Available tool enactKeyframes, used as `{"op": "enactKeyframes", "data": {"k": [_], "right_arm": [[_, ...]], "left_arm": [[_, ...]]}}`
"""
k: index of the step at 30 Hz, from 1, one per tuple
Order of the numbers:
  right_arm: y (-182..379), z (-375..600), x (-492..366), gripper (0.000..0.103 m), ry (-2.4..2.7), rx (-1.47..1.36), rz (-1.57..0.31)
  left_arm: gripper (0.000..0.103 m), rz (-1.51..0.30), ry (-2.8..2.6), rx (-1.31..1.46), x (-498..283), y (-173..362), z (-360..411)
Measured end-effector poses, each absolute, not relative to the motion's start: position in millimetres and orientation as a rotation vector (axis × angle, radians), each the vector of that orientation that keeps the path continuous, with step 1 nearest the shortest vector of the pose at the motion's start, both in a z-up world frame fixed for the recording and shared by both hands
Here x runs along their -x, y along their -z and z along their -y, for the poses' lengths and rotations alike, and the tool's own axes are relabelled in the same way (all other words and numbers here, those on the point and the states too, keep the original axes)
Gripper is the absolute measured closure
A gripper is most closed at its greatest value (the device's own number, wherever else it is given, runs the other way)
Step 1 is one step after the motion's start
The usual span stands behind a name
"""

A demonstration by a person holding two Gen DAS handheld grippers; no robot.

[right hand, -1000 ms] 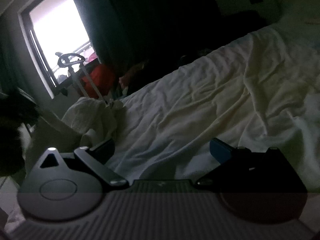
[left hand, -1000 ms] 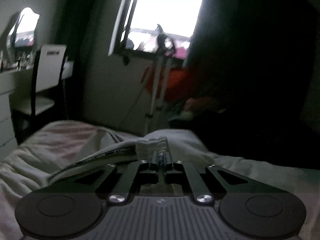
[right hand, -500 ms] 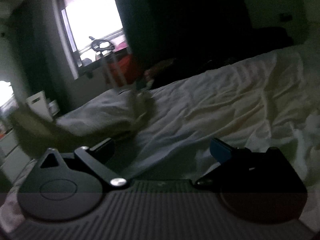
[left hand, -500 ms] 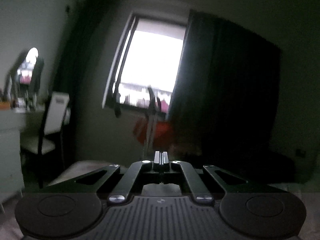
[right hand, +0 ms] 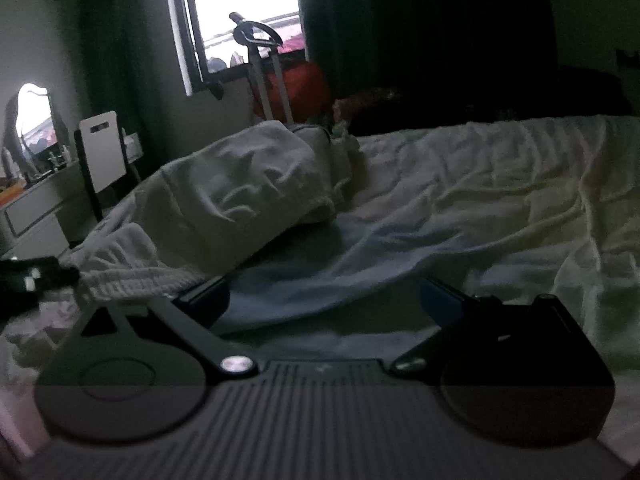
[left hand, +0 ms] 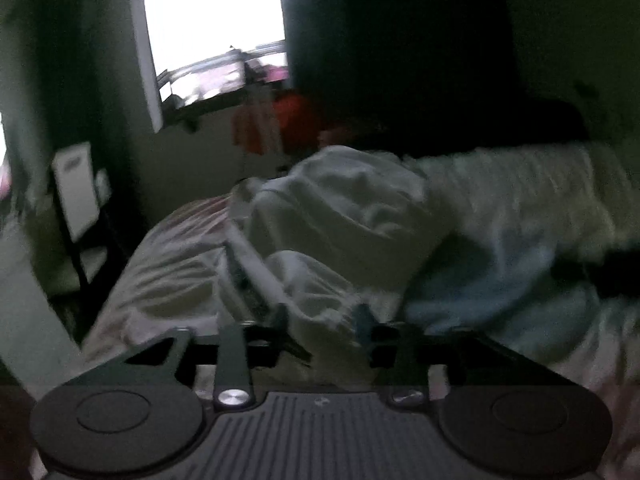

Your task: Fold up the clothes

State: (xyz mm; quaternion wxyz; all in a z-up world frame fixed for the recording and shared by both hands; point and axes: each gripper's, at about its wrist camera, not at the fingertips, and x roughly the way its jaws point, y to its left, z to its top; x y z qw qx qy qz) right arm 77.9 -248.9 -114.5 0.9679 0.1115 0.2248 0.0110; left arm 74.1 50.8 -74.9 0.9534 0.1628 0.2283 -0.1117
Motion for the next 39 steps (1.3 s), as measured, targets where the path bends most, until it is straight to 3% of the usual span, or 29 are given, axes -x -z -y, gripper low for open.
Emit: {"op": "enactKeyframes", "data": {"k": [2, 12, 16, 20, 22, 31, 39], "right_arm": [[119, 251, -84, 0.000, -0.025, -0.245, -0.473], [133, 262, -95, 0.000, -0.029, -0.320, -0.516], [131, 263, -94, 0.000, -0.029, -0.314, -0.500], [130, 263, -90, 0.000, -0.022, -0.300, -0.482], [129, 264, -89, 0.000, -0.016, -0.296, -0.474], [119, 254, -77, 0.000, -0.045, -0.226, -0.428], [125, 212, -78, 0.000, -0.273, -0.195, -0.503]], "left_arm": [[0.036, -0.463, 0.239, -0.395, -72, 82, -40], [0.036, -0.527, -0.015, -0.686, -114, 137, -9], [0.047, -0.440, -0.086, -0.644, -117, 130, -13], [0.075, -0.359, -0.119, -0.408, -113, 91, -33], [0.083, -0.319, -0.136, -0.290, -106, 69, -46], [0.087, -0.034, -0.080, 0.043, -14, -15, -97], [0.088, -0.011, -0.061, 0.087, 14, -26, -103]]}}
